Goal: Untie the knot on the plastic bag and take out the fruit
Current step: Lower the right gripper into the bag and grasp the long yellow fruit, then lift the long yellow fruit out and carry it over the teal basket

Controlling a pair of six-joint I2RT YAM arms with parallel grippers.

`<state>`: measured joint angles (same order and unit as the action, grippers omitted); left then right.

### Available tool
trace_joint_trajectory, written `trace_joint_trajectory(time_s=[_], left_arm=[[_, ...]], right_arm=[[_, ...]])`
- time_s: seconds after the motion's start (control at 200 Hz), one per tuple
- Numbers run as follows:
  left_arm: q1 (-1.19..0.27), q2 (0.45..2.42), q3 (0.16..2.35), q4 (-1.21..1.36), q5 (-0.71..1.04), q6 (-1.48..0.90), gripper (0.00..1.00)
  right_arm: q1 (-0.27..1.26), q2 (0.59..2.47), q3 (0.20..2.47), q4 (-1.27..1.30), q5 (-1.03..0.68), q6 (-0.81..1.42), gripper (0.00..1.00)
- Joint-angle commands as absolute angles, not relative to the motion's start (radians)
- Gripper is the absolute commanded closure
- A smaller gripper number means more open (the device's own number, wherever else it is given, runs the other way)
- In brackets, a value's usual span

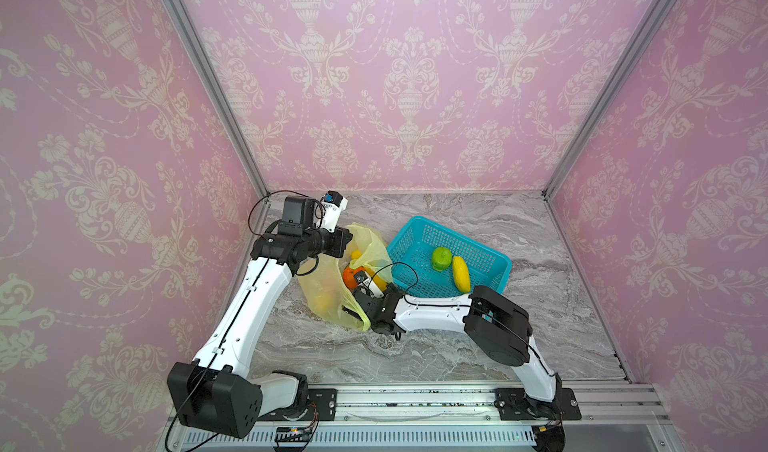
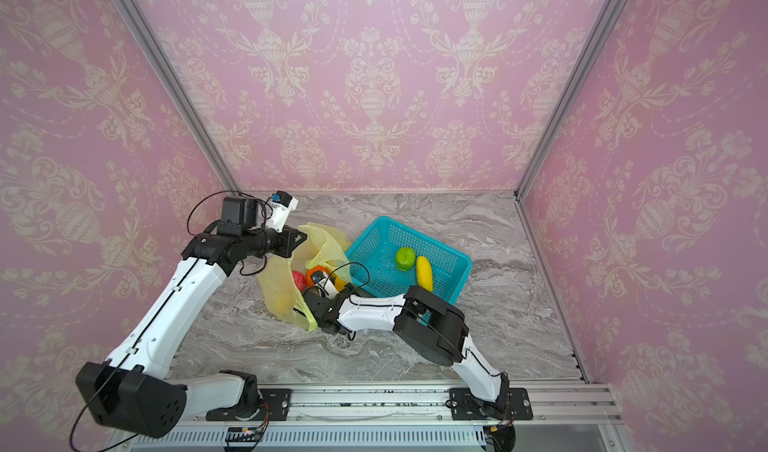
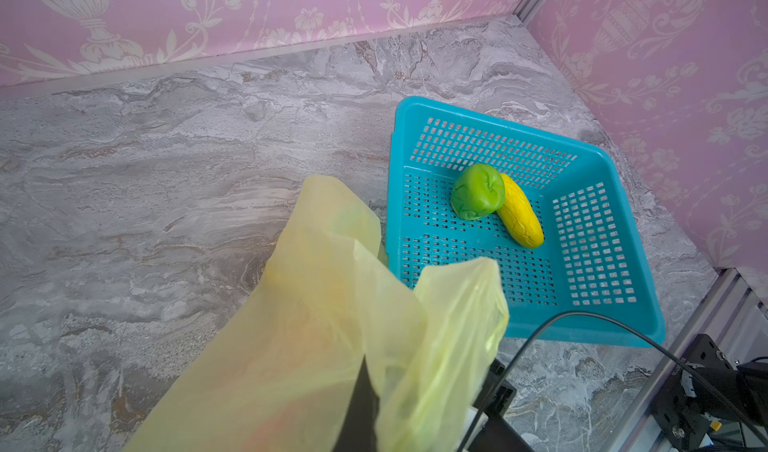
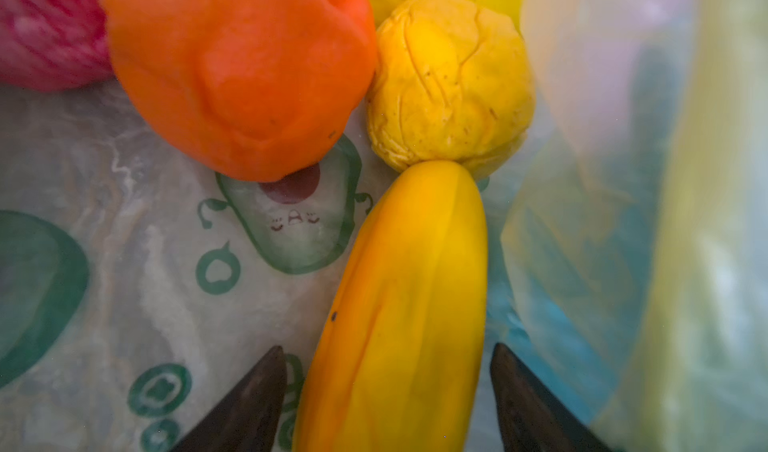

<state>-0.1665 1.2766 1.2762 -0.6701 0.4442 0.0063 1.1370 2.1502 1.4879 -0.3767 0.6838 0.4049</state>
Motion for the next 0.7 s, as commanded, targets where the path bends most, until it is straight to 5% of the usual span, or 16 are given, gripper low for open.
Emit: trace_joint_trajectory(time_s=[0.0, 0.115, 0.696], left_arm=[[-0.161, 1.252, 1.276, -0.67, 0.474, -0.008, 1.0], [-0.16, 1.252, 1.276, -0.671, 0.475, -0.008, 1.0], [-0.16, 1.258, 1.278, -0.673, 0.468, -0.009, 1.0]], right_arm=[[1.129, 2.15, 1.471, -0.339, 0.625, 0.413, 0.36], [1.136, 2.108, 1.432, -0.271, 0.577, 0.374, 0.56], [1.207, 1.595, 1.184, -0.05, 0.552, 0.239, 0.7]])
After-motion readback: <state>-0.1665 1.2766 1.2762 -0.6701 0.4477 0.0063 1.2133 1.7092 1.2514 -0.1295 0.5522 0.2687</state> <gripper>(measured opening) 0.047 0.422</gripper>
